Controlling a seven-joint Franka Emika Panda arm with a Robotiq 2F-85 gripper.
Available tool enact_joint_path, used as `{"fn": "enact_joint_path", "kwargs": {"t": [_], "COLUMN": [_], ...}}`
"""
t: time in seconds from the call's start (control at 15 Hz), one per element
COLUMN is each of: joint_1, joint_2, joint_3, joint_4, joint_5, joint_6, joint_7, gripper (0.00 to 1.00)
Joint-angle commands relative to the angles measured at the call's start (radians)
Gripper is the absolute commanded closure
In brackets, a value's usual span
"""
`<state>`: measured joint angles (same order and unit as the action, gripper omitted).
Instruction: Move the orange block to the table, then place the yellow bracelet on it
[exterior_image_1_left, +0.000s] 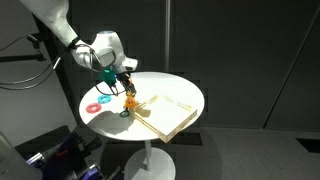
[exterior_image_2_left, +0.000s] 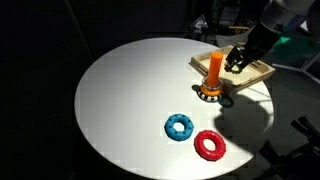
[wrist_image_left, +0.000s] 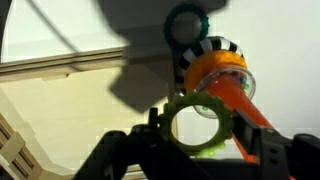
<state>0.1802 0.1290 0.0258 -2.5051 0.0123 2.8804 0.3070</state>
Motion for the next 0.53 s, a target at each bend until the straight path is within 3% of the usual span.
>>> {"fn": "enact_joint_path", "kwargs": {"t": [0.0,0.47], "joint_1": [-0.018,-0.017], "joint_2": [-0.03,-0.067], "joint_3": [0.034,0.06], "joint_4": [0.031,0.06], "joint_5": [0.041,0.067], "joint_6": [-0.021,-0.018], "joint_7": [-0.018,-0.017], "gripper": [0.51,0.51]}}
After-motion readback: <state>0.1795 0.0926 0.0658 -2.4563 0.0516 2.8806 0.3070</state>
